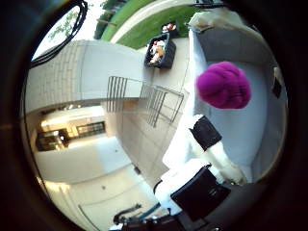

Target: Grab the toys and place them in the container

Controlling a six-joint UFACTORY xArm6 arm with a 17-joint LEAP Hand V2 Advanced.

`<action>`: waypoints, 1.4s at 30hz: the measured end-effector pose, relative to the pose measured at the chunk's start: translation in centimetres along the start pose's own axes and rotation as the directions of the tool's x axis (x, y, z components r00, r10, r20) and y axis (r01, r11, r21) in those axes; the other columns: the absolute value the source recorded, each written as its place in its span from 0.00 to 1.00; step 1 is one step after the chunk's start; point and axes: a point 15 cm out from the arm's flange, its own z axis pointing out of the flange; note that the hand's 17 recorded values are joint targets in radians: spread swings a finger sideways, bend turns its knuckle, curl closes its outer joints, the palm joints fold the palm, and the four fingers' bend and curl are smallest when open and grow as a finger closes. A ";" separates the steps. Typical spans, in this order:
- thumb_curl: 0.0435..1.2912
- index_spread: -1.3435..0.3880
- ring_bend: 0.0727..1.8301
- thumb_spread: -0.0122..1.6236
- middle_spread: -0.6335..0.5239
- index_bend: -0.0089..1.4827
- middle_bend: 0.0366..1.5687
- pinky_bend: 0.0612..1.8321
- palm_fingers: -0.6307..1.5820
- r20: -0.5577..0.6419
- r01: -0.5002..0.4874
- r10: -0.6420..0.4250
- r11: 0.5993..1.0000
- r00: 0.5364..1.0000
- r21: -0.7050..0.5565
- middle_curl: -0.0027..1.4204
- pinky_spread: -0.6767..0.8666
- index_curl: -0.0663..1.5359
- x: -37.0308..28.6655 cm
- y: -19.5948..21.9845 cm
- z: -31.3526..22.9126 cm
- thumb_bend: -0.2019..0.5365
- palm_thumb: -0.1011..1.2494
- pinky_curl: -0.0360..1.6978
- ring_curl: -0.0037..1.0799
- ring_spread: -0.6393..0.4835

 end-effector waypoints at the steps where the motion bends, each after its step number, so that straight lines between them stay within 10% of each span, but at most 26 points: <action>1: 0.31 0.57 0.28 0.73 0.63 0.34 0.07 0.50 0.22 0.001 -0.002 0.002 1.000 1.000 0.001 0.37 0.75 0.10 0.1 0.0 -0.1 0.23 0.55 0.39 0.37 0.84; 24: 0.28 0.59 0.19 0.72 0.60 0.14 0.09 0.31 0.32 -0.038 -0.242 0.249 0.960 0.968 0.140 0.24 0.76 0.19 23.5 7.9 -12.1 0.24 0.55 0.24 0.30 0.84; 42: 0.28 0.68 0.22 0.72 0.61 0.11 0.09 0.33 0.34 -0.100 -0.456 0.449 0.887 0.888 -0.068 0.24 0.76 0.19 39.4 14.8 -3.2 0.24 0.54 0.21 0.30 0.84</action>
